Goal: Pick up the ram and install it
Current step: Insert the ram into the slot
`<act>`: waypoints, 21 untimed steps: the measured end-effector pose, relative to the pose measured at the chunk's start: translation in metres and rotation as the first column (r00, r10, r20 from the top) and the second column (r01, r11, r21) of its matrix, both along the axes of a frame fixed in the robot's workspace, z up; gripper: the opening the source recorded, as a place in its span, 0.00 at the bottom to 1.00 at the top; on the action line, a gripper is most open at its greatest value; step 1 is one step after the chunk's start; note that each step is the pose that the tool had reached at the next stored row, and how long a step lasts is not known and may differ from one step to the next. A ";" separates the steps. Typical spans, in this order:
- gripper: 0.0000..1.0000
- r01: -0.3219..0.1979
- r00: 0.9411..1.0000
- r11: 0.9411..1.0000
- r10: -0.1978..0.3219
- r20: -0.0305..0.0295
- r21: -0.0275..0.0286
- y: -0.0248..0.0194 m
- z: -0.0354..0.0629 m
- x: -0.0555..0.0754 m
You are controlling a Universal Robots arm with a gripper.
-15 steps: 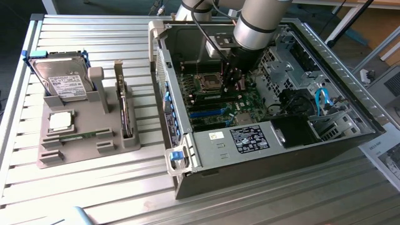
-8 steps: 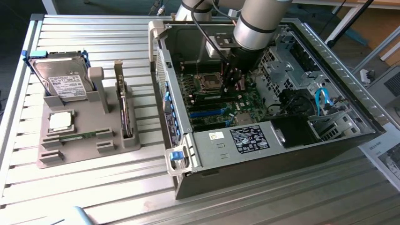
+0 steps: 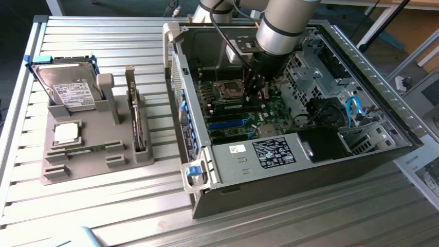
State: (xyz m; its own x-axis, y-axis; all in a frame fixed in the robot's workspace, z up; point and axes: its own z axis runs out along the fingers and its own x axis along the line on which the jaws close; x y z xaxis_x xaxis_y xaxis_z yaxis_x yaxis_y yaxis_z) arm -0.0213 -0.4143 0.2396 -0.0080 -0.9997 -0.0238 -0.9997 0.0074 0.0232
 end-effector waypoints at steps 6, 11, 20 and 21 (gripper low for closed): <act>0.12 0.000 1.000 1.000 0.000 0.000 0.000 0.0003 0.0002 0.000; 0.12 0.000 1.000 1.000 0.000 0.000 0.000 0.0003 -0.0009 0.000; 0.12 0.000 1.000 1.000 0.000 0.000 0.000 0.0003 -0.0046 0.000; 0.12 0.000 1.000 1.000 0.000 0.000 0.000 0.0003 -0.0051 0.000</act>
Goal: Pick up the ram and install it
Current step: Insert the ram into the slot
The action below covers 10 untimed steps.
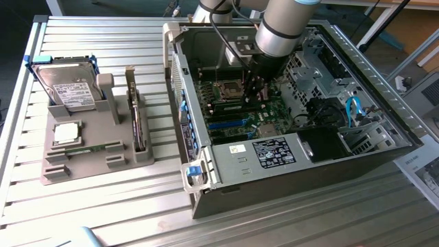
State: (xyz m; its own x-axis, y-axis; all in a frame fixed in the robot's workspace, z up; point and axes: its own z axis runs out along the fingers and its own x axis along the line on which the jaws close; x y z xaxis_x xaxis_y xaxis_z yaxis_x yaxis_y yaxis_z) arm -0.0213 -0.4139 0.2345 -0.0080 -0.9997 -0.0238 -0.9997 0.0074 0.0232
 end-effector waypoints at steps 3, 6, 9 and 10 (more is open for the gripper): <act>0.12 0.000 1.000 1.000 0.000 0.000 0.000 0.0000 -0.0015 0.000; 0.12 0.000 1.000 1.000 0.000 0.000 0.000 0.0000 -0.0019 0.000; 0.12 0.000 1.000 1.000 0.000 0.000 0.000 0.0000 -0.0019 0.000; 0.12 0.000 1.000 1.000 0.000 0.000 0.000 0.0000 -0.0019 0.000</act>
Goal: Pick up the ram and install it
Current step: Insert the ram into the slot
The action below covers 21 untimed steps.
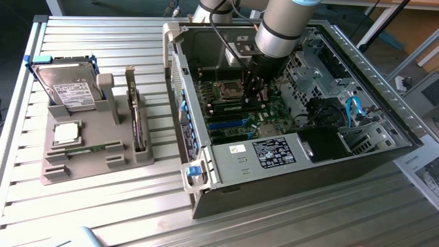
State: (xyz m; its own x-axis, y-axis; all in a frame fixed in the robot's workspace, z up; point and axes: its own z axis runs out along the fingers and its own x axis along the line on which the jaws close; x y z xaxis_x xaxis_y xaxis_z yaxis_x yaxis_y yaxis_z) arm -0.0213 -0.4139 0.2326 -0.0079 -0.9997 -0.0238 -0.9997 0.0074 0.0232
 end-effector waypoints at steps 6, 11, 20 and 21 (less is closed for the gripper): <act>0.19 0.000 1.000 1.000 0.000 0.000 0.000 0.0000 0.0000 0.000; 0.25 0.000 1.000 1.000 0.000 0.000 0.000 0.0000 0.0011 0.000; 0.25 0.000 1.000 1.000 0.000 0.000 0.000 0.0000 0.0223 0.000; 0.25 0.000 1.000 1.000 0.000 0.000 0.000 0.0000 0.0263 0.000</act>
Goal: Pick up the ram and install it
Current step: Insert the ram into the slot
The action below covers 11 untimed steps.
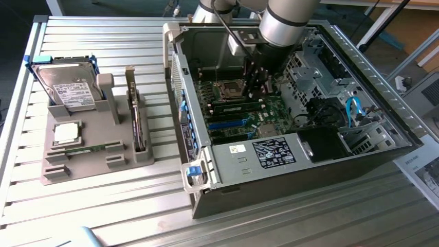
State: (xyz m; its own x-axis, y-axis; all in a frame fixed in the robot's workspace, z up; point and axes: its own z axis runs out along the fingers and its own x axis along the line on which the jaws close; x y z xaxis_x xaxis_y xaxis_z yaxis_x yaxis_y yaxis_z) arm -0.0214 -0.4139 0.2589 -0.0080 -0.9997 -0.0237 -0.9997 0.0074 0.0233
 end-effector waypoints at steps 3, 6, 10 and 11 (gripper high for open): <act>0.25 0.000 1.000 1.000 0.000 0.000 0.000 0.0000 0.0111 0.000; 0.25 0.000 1.000 1.000 0.000 0.000 0.000 0.0000 0.0196 0.000; 0.25 0.000 1.000 1.000 0.000 0.000 0.000 0.0000 0.0336 0.000; 0.25 0.000 1.000 1.000 0.000 0.000 0.000 0.0000 0.0370 0.000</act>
